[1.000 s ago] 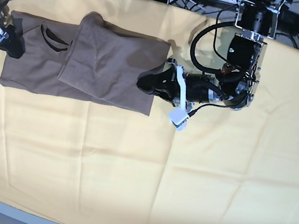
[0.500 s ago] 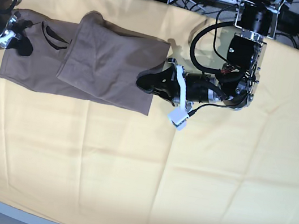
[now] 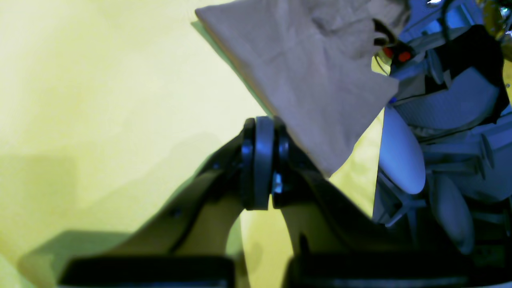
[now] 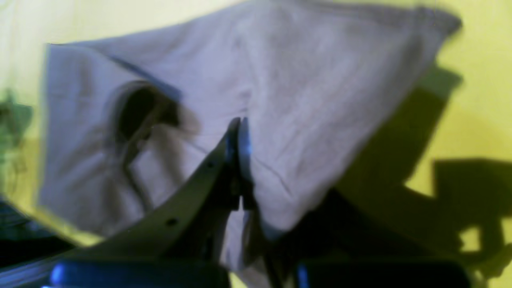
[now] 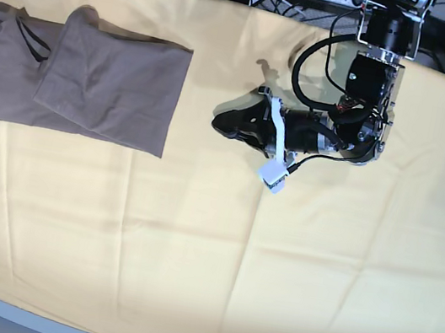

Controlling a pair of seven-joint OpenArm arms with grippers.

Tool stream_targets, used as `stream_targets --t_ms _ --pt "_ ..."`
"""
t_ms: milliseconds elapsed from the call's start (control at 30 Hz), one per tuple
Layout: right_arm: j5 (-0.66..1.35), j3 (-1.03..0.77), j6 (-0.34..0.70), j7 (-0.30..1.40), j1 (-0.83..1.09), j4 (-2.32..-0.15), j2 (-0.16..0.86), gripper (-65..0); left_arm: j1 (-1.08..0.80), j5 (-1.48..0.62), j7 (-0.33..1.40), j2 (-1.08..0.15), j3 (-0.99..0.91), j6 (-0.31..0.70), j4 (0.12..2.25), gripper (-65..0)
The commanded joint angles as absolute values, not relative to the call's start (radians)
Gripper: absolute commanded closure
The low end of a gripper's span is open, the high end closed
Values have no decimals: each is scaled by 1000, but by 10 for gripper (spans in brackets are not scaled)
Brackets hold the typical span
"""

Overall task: Fold the T-shirt properly
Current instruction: 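Grasp the other strip end with the right gripper and lift it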

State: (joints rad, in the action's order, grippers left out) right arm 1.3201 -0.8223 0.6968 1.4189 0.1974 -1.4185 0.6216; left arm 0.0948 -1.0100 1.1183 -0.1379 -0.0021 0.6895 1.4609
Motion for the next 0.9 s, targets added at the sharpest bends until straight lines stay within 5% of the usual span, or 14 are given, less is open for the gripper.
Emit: stream_targets --t_ms 0,467,700,867 --pt "1414 -834 698 1396 189 -1467 643 0 114 -1037 1100 -142 -4 698 1479 0" --pt "1484 -730 698 1396 197 -2116 353 0 114 -1032 1108 -143 -4 698 1479 0" --pt "1468 -445 698 1396 171 -2135 211 0 109 -1030 1108 -180 -4 698 1479 0" --pt "1196 -262 698 1320 126 -2080 178 0 108 -1030 1108 -184 -4 698 1479 0"
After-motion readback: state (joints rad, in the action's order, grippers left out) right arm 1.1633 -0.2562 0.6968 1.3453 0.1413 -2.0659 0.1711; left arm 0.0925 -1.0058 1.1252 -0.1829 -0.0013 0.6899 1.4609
